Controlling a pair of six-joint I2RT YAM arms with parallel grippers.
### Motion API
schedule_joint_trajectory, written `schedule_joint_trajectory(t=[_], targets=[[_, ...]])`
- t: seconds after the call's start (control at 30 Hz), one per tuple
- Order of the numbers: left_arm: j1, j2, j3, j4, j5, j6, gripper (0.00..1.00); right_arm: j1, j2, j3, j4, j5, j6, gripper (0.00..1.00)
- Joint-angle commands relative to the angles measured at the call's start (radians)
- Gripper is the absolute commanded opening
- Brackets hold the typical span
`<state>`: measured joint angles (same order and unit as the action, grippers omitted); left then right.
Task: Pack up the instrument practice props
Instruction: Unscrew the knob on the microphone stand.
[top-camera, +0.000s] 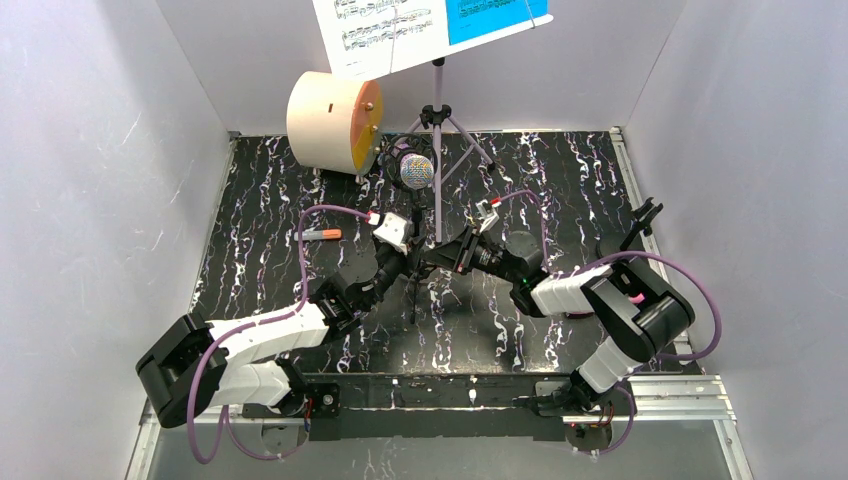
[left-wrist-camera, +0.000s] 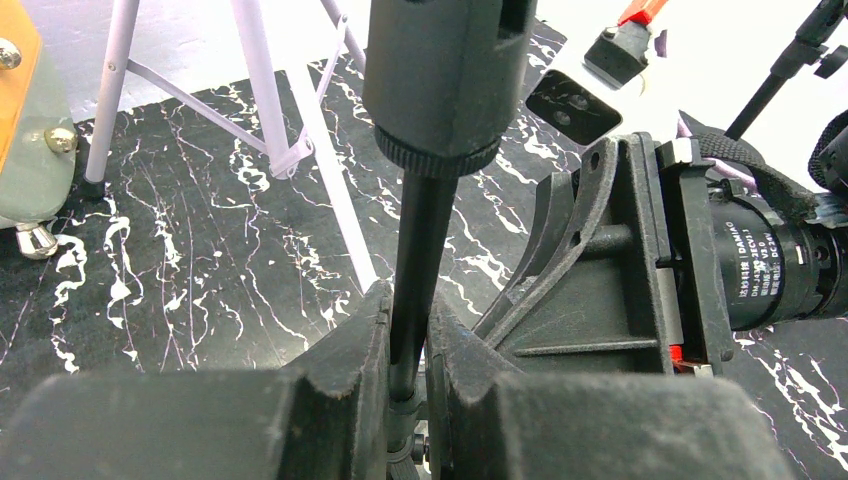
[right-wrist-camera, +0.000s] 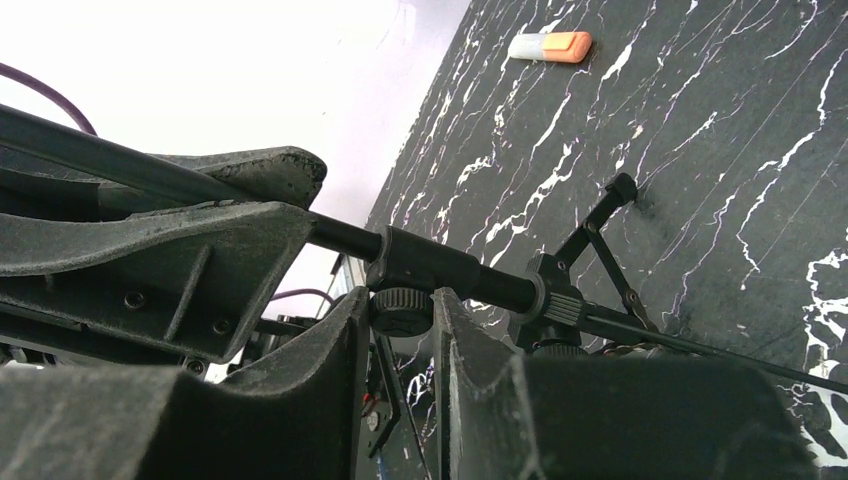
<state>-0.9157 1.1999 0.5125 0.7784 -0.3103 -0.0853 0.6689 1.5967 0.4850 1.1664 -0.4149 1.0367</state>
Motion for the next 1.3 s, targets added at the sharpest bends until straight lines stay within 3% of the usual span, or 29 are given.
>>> schedule_joint_trajectory(t=[0.0,0.37,0.7,1.27], targets=[[-0.015,0.021,-0.037,-0.169,0.013,-0.07,0.0,0.005,-0.027,0.045,-0.066,0.028,-0.08,0.01],[-0.015,0.024,-0.036,-0.169,0.017,-0.072,0.0,0.008,-0.12,0.109,-0.349,0.055,-0.389,0.01],[-0.015,0.024,-0.035,-0.169,0.02,-0.073,0.0,0.017,-0.13,0.157,-0.48,0.037,-0.746,0.01],[-0.015,0.017,-0.037,-0.172,0.011,-0.069,0.0,0.136,-0.201,0.144,-0.655,0.244,-1.738,0.01]])
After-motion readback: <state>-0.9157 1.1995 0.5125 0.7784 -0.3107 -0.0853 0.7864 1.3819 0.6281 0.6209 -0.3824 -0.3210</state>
